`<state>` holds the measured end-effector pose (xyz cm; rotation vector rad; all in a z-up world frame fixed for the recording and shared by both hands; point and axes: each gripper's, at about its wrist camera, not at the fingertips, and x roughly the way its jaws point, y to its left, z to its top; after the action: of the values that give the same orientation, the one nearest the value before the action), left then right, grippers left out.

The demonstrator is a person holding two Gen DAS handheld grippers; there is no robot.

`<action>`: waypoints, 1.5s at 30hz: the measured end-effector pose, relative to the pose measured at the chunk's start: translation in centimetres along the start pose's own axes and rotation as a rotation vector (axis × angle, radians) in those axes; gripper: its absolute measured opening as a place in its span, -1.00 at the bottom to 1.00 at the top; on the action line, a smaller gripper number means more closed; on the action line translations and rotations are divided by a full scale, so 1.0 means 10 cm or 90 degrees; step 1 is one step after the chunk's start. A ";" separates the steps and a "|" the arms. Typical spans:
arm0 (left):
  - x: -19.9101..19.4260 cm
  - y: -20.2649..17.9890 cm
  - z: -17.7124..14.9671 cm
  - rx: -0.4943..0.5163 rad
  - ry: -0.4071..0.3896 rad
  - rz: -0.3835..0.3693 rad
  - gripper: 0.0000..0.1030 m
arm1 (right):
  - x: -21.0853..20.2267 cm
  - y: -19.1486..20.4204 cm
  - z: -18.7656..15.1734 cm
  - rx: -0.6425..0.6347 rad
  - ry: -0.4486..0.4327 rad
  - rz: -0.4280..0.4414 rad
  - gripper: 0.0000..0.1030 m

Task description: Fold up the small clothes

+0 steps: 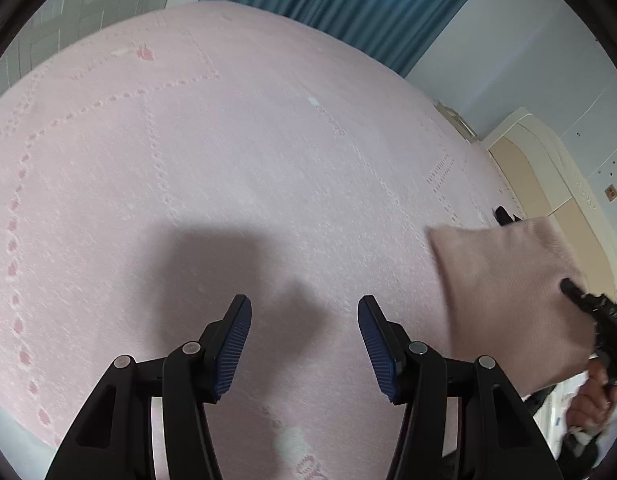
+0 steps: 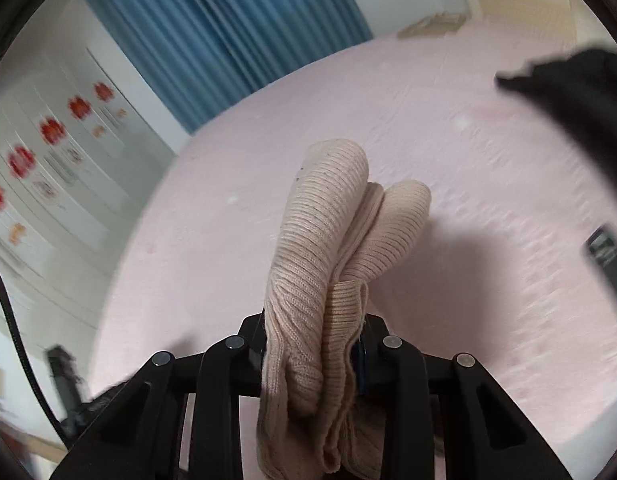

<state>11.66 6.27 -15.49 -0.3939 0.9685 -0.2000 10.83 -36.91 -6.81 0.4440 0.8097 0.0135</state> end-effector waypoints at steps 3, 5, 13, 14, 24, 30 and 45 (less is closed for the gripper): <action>-0.02 0.01 0.05 0.010 -0.014 0.005 0.03 | -0.07 0.23 0.10 -0.041 -0.013 -0.051 -0.43; -0.04 0.08 0.09 0.012 -0.018 -0.001 0.03 | -0.11 0.34 0.14 -0.045 -0.012 -0.050 -0.45; -0.04 0.34 0.23 -0.008 -0.032 -0.004 0.03 | 0.39 1.12 0.45 0.001 0.004 0.156 -0.46; -0.03 0.39 0.25 -0.007 -0.032 -0.005 0.03 | 0.46 1.16 0.45 0.013 0.001 0.201 -0.46; 0.28 0.37 0.25 0.052 0.010 -0.016 0.03 | 1.82 0.33 0.19 0.088 0.089 0.073 -0.60; 0.56 -0.06 0.10 0.119 0.051 -0.049 0.03 | 1.60 0.13 0.07 0.024 0.095 0.072 -0.29; 1.34 -0.27 0.42 -0.024 0.106 -0.111 0.24 | 1.04 0.12 -0.50 -0.075 0.120 0.089 -0.26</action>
<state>22.60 0.23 -22.43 -0.5023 1.1033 -0.3775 14.70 -32.01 -16.61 0.3903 0.9556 0.2350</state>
